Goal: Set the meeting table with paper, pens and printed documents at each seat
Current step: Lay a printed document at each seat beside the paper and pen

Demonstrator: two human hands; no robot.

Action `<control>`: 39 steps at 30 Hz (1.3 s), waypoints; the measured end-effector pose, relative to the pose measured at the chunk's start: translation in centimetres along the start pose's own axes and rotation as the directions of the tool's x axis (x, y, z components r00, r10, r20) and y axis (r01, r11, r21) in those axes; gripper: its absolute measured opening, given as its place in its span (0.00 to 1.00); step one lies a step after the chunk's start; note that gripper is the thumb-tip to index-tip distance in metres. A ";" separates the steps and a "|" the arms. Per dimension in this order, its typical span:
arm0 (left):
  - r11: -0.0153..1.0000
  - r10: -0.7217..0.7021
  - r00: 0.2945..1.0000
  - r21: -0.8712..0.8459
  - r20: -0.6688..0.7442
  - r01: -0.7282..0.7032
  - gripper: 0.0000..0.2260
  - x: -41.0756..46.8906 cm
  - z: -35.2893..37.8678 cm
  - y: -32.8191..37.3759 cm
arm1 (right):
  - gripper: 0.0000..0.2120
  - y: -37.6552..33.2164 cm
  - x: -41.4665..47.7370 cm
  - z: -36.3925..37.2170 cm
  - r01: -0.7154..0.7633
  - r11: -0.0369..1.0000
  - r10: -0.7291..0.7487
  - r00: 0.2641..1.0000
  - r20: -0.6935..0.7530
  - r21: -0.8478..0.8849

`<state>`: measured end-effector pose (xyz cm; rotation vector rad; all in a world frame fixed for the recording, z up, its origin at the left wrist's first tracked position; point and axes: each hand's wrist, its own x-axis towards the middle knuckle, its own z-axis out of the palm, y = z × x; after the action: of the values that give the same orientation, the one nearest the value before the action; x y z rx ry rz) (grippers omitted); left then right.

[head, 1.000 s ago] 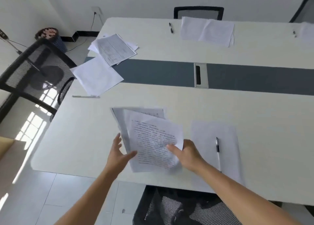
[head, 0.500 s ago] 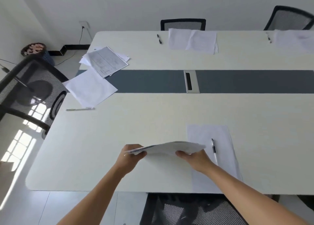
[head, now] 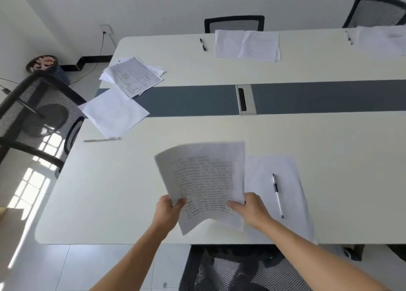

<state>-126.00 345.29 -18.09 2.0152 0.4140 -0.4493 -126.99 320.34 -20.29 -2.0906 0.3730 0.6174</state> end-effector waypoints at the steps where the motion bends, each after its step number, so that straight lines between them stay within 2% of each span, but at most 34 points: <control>1: 1.000 -0.020 1.000 0.007 -0.008 0.020 0.06 0.0 -0.1 -0.1 | 0.11 -0.3 0.2 0.0 0.003 1.000 -0.003 1.000 0.001 0.006; 4: 0.994 -0.106 0.990 0.027 -0.098 0.109 0.10 0.2 -0.4 -1.4 | 0.19 0.4 2.0 0.8 -0.028 0.997 0.030 0.999 0.023 -0.074; 7: 0.970 -0.135 0.976 0.177 -0.169 0.165 0.18 -0.6 -0.1 -2.4 | 0.13 0.7 3.0 1.4 -0.088 0.988 0.097 0.993 0.065 -0.130; 10: 0.910 -0.025 0.997 0.412 -0.079 0.056 0.20 -1.5 1.3 -2.9 | 0.17 1.2 3.4 1.7 -0.130 0.976 0.145 0.987 0.076 -0.175; 13: 0.820 0.055 0.997 0.568 0.047 -0.072 0.22 -1.9 3.0 -3.2 | 0.23 1.9 2.9 1.2 -0.140 0.952 0.161 0.986 0.055 -0.273; 15: 0.747 0.103 0.988 0.647 0.117 -0.154 0.23 -1.8 4.1 -3.3 | 0.23 2.8 1.7 -0.1 -0.121 0.918 0.109 0.993 -0.054 -0.379; 17: 0.681 0.127 0.977 0.702 0.170 -0.211 0.24 -1.5 5.0 -3.1 | 0.18 4.4 0.5 -1.8 -0.099 0.875 0.006 0.981 -0.194 -0.474; 19: 0.608 0.130 0.965 0.751 0.226 -0.258 0.26 -1.1 5.9 -3.0 | 0.19 6.4 -0.5 -3.5 -0.074 0.850 -0.072 0.964 -0.254 -0.522; 23: 0.487 0.054 0.946 0.819 0.319 -0.304 0.34 -0.4 7.5 -3.5 | 0.34 9.4 -0.6 -4.9 -0.126 0.779 0.020 0.984 -0.175 -0.615; 25: 0.449 0.028 0.943 0.839 0.331 -0.308 0.36 -0.4 8.0 -4.0 | 0.39 10.1 -0.2 -4.8 -0.128 0.766 0.057 0.990 -0.133 -0.630; 39: 0.425 0.008 0.932 0.842 0.363 -0.332 0.37 -0.4 9.7 -3.2 | 0.40 12.5 0.3 -6.5 -0.152 0.773 0.070 0.985 -0.156 -0.615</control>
<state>-129.18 338.08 -24.62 2.9178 -0.3639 -0.9968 -130.81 308.00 -25.88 -2.7779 0.4005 0.7564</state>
